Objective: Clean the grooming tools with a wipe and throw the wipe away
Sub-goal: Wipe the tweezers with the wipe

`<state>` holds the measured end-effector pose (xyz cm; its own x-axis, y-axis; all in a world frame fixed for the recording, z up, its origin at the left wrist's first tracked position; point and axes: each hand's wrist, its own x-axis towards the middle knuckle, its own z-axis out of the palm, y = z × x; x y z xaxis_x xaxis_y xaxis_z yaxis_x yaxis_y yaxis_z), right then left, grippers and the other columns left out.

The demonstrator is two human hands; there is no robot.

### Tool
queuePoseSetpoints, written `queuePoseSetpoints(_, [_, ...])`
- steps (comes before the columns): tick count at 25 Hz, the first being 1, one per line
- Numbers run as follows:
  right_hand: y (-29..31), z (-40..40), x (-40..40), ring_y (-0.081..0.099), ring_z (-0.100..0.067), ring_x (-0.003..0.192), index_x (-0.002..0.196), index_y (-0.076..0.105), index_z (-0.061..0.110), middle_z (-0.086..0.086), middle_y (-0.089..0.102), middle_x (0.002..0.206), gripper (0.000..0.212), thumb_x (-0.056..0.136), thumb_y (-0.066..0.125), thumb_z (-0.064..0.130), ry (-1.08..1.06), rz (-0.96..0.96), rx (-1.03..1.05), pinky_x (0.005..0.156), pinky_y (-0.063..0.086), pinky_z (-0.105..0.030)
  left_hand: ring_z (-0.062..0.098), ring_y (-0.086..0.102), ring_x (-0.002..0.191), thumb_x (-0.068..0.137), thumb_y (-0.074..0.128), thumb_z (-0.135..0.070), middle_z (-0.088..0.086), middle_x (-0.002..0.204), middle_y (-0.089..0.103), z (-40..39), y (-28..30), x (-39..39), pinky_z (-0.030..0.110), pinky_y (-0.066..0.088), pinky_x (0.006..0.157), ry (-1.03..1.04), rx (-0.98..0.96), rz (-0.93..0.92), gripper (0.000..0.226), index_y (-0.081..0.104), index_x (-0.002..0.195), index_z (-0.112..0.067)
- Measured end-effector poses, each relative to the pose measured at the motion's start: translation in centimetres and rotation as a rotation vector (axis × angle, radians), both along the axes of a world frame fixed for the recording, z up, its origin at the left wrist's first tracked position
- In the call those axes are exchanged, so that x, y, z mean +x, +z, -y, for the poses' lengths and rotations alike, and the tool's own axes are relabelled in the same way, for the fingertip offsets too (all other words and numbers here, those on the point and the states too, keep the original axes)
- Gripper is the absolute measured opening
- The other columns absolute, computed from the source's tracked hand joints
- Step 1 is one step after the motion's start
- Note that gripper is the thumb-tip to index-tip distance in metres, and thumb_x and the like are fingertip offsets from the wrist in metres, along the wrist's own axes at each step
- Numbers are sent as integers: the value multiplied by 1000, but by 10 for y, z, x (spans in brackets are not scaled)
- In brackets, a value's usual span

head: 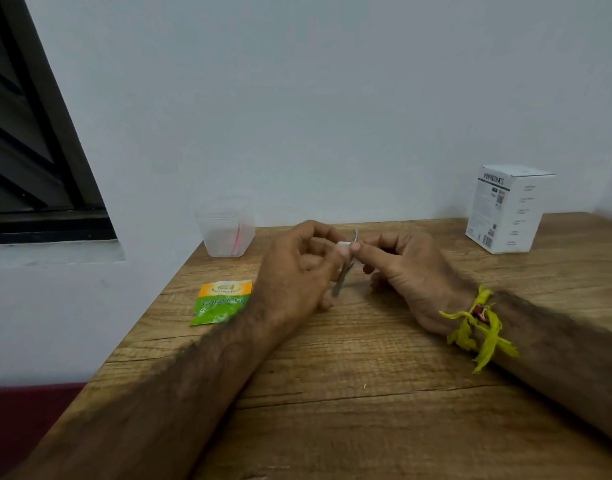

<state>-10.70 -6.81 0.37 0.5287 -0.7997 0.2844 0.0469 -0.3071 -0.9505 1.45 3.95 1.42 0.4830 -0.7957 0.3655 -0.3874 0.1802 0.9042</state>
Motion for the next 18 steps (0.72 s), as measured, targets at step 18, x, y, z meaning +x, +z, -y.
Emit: queuePoseSetpoints(18, [6,-22,-1,59,6,70,90,71,21,24,65,71,17,98,60,12,299,-63,-450,63,44,-9,19,77,73,78,78,7,12,81,78,-13,32,28,28,59,59,-68,111,-81,12,76,81,-4])
